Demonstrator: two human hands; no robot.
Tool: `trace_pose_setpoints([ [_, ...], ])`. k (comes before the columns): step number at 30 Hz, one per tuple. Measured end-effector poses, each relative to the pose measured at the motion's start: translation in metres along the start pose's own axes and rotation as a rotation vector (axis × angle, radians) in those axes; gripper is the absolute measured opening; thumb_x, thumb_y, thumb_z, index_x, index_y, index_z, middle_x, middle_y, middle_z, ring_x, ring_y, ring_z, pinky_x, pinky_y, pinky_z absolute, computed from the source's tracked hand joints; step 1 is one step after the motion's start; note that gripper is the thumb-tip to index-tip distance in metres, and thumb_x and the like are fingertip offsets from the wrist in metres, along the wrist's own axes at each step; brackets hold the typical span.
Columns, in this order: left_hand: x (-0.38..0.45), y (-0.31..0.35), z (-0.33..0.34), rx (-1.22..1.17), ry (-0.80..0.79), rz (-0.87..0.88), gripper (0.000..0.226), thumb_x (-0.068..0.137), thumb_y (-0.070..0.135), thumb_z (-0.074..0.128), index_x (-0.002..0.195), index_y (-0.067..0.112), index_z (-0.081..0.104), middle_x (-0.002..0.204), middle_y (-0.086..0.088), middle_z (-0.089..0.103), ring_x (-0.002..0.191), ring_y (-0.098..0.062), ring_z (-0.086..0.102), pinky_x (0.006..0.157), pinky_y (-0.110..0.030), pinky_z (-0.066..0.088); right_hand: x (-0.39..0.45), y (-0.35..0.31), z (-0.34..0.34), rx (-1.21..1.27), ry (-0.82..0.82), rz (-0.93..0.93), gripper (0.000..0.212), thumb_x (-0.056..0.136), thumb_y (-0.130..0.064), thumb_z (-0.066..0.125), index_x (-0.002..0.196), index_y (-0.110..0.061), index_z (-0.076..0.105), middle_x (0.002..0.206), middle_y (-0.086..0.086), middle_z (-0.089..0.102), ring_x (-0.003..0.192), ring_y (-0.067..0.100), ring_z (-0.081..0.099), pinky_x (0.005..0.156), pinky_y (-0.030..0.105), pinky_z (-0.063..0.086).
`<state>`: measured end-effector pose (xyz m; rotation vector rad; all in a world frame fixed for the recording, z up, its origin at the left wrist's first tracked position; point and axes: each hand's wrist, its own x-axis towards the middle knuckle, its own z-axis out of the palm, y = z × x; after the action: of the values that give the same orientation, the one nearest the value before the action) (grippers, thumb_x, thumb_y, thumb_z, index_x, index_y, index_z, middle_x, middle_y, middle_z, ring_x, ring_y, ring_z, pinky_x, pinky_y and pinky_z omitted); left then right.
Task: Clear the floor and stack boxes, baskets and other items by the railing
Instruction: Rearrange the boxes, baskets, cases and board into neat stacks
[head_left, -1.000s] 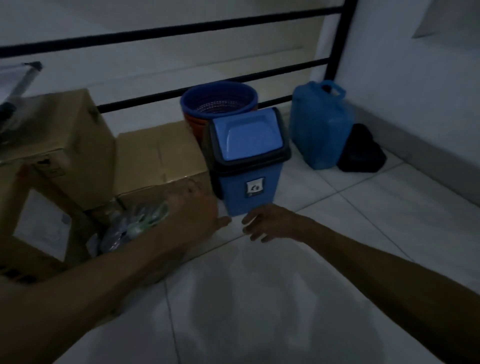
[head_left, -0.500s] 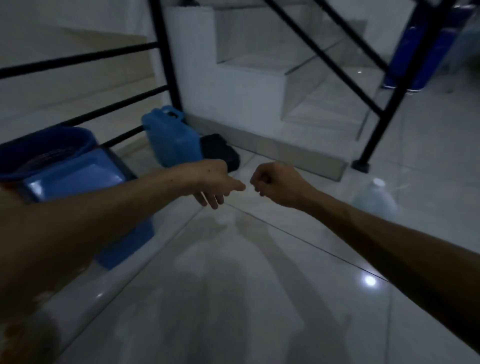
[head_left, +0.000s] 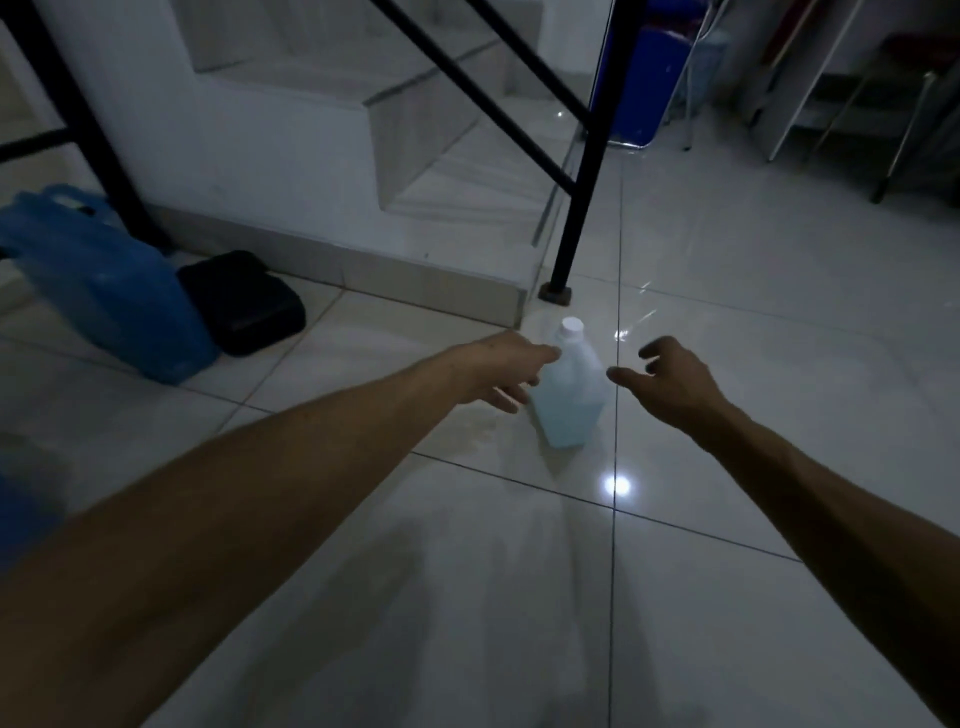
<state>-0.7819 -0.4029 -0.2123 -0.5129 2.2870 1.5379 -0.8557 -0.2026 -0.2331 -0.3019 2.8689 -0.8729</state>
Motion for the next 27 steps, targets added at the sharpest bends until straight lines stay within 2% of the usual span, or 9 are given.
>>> trace_pose_setpoints([
  [2,0.016,-0.010,0.010,-0.107,-0.028,-0.006,0.066,0.097,0.060,0.047,0.149,0.020,0.042,0.141,-0.004,0.053,0.114,-0.025,0.060,0.093,-0.041,0.055,0.011,0.008,0.010,0.029,-0.055,0.080,0.070,0.089,-0.047,0.069,0.141,-0.008,0.042,0.140,0.020,0.050,0.121,0.033,0.054,0.096,0.042,0.047],
  [4,0.029,-0.019,0.015,-0.185,-0.036,-0.021,0.070,0.095,0.066,0.045,0.151,0.025,0.039,0.150,0.000,0.047,0.124,-0.026,0.054,0.100,-0.044,0.050,0.023,0.006,0.021,0.086,-0.072,0.101,0.069,0.090,-0.048,0.067,0.141,-0.010,0.041,0.142,0.018,0.049,0.122,0.033,0.053,0.096,0.042,0.046],
  [8,0.047,-0.037,0.020,-0.255,-0.049,-0.040,0.070,0.096,0.067,0.043,0.152,0.026,0.037,0.152,0.006,0.045,0.131,-0.024,0.050,0.106,-0.046,0.046,0.042,-0.007,0.046,0.194,-0.128,0.067,0.056,0.092,-0.044,0.067,0.132,-0.010,0.046,0.119,0.008,0.051,0.102,0.024,0.055,0.076,0.034,0.048],
  [12,0.052,-0.056,0.013,-0.249,-0.044,-0.045,0.063,0.098,0.063,0.041,0.153,0.032,0.034,0.155,0.006,0.041,0.131,-0.024,0.050,0.102,-0.042,0.048,0.060,-0.005,0.072,0.141,-0.047,0.077,0.038,0.094,-0.032,0.063,0.121,-0.006,0.053,0.113,0.013,0.059,0.096,0.028,0.059,0.084,0.044,0.056],
  [14,0.053,-0.065,0.001,-0.141,0.026,0.003,0.060,0.100,0.057,0.044,0.154,0.033,0.032,0.156,0.003,0.040,0.130,-0.023,0.050,0.104,-0.040,0.048,0.064,-0.005,0.075,0.111,-0.036,0.056,0.035,0.094,-0.029,0.061,0.119,-0.005,0.056,0.110,0.015,0.062,0.093,0.029,0.061,0.082,0.045,0.057],
  [18,0.040,-0.088,-0.030,0.093,0.233,0.102,0.078,0.093,0.052,0.061,0.158,0.033,0.022,0.155,-0.001,0.042,0.133,-0.020,0.050,0.098,-0.024,0.039,0.055,-0.020,0.075,0.148,-0.223,-0.018,0.029,0.095,-0.026,0.063,0.118,-0.008,0.058,0.108,0.010,0.061,0.089,0.023,0.060,0.082,0.041,0.055],
  [20,0.027,-0.102,-0.044,0.129,0.279,0.125,0.089,0.089,0.050,0.069,0.159,0.032,0.018,0.155,-0.002,0.042,0.133,-0.021,0.050,0.096,-0.025,0.040,0.044,-0.030,0.079,0.166,-0.322,-0.078,0.026,0.093,-0.027,0.065,0.114,-0.011,0.060,0.109,0.009,0.063,0.091,0.022,0.061,0.082,0.042,0.056],
  [25,-0.043,-0.146,-0.075,0.371,0.322,0.177,0.109,0.080,0.044,0.080,0.160,0.032,0.007,0.159,-0.004,0.034,0.138,-0.023,0.042,0.110,-0.038,0.041,-0.002,-0.084,0.105,0.229,-0.689,-0.219,0.027,0.091,-0.025,0.070,0.115,-0.015,0.063,0.114,0.008,0.064,0.104,0.027,0.065,0.085,0.048,0.060],
  [27,-0.077,-0.165,-0.089,0.420,0.351,0.206,0.112,0.077,0.042,0.083,0.160,0.032,0.008,0.158,-0.003,0.034,0.138,-0.021,0.040,0.110,-0.032,0.038,-0.023,-0.114,0.123,0.211,-0.800,-0.285,0.027,0.088,-0.027,0.072,0.112,-0.016,0.064,0.115,0.009,0.065,0.106,0.028,0.065,0.088,0.050,0.059],
])
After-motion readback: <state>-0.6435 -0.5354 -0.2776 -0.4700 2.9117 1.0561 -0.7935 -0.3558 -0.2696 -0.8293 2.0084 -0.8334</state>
